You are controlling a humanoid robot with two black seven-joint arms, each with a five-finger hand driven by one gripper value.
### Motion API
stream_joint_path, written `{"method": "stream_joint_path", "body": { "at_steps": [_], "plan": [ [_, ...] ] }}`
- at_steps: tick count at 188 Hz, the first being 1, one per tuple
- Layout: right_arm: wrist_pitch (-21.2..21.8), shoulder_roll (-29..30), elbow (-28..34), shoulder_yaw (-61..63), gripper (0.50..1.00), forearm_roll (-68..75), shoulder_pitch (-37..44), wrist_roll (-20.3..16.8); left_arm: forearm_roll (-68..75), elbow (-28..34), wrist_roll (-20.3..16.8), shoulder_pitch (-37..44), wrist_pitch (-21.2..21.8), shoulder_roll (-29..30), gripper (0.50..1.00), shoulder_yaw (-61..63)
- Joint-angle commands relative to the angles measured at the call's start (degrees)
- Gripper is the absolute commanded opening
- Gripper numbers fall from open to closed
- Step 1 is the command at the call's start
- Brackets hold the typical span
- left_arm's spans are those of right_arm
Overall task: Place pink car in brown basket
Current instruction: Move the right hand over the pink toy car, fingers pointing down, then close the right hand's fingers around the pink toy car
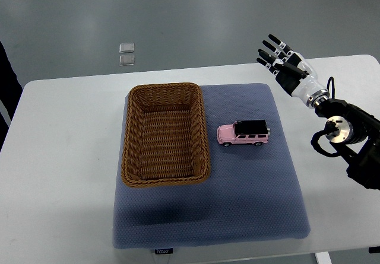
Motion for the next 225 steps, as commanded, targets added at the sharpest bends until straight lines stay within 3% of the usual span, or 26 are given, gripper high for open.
{"method": "stream_joint_path", "body": {
  "at_steps": [1, 45, 67, 140, 225],
  "plan": [
    [-0.10, -4.99, 2.47, -7.47, 0.911, -12.03, 3.42, -0.77, -0.01, 0.00, 0.00, 0.01, -0.14, 0.00, 1.000, 0.00],
    [-0.10, -19.76, 19.25, -21.09, 0.913, -36.11, 9.13, -1.04, -0.01, -0.09, 0.00, 0.01, -0.32, 0.00, 1.000, 0.09],
    [-0.27, -22.14, 24.09, -26.01, 0.913, -45.17, 10.89, -1.13, -0.01, -0.09, 0.00, 0.01, -0.23, 0.00, 1.000, 0.09],
    [-2.74, -20.64, 23.65, -28.04, 0.911, -48.16, 9.66, -1.30, -0.01, -0.09, 0.00, 0.01, -0.23, 0.00, 1.000, 0.18],
    [-7.48, -15.37, 16.97, -30.76, 0.909, -50.71, 7.91, -1.13, -0.01, 0.09, 0.00, 0.01, -0.23, 0.00, 1.000, 0.09]
  ]
}}
